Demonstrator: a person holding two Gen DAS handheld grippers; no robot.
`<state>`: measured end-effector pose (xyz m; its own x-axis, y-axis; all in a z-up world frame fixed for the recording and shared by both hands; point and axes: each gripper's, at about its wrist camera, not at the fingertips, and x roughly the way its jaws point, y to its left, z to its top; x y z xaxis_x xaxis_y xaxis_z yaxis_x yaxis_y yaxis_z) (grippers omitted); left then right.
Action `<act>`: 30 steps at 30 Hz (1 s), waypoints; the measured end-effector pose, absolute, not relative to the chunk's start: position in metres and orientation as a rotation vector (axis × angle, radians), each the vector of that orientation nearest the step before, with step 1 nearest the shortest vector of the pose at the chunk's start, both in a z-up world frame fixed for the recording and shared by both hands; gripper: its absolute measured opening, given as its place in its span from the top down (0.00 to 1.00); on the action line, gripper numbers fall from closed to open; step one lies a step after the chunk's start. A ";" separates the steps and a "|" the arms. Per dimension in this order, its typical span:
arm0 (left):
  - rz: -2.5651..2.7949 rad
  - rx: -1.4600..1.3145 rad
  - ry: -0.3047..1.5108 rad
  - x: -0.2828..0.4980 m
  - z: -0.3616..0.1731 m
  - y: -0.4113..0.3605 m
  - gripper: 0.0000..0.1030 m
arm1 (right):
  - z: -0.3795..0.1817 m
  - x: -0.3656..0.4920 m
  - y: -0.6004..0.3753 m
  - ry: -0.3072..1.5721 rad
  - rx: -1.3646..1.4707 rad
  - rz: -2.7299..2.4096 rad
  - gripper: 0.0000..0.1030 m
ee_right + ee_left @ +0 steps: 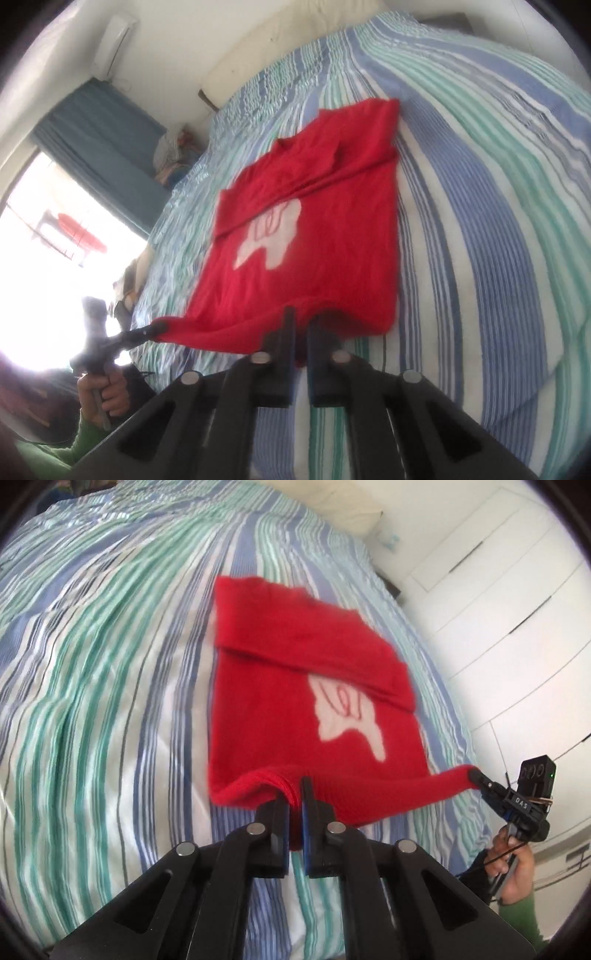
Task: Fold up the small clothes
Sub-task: 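Grasp the sweater hem with the left tool while the right tool grasps it too, then fold the hem up over the collar and open both tools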
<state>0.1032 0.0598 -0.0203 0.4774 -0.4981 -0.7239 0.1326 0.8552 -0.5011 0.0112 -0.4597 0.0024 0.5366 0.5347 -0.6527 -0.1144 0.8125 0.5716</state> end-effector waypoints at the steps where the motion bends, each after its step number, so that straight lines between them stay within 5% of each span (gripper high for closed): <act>1: -0.392 -0.409 0.973 0.124 -0.012 0.061 0.97 | 0.011 0.029 -0.461 0.900 0.499 0.405 0.96; 13: -0.243 -0.350 0.992 0.373 -0.033 0.035 0.94 | -0.004 0.290 -0.467 0.803 0.455 0.233 0.96; 15: -0.187 -0.353 1.033 0.393 -0.050 0.037 0.84 | -0.022 0.315 -0.469 0.823 0.491 0.223 0.95; 17: -0.118 -0.362 1.050 0.405 -0.055 0.047 0.50 | -0.040 0.331 -0.474 0.845 0.545 0.226 0.89; 19: -0.089 -0.389 0.994 0.405 -0.046 0.061 0.31 | -0.047 0.336 -0.479 0.841 0.564 0.182 0.64; 20: -0.082 -0.404 0.963 0.402 -0.039 0.069 0.25 | -0.044 0.335 -0.484 0.821 0.571 0.177 0.62; 25: -0.184 -0.396 0.864 0.364 -0.013 0.074 0.23 | -0.011 0.320 -0.481 0.771 0.437 0.228 0.62; 30: -0.380 -0.181 1.010 0.358 -0.052 0.006 0.16 | -0.010 0.297 -0.445 0.858 0.319 0.448 0.56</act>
<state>0.3584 0.0062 -0.0524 0.4740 -0.3913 -0.7888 0.2257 0.9199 -0.3207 0.2966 -0.4453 -0.0103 0.5708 0.4997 -0.6515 -0.2487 0.8614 0.4428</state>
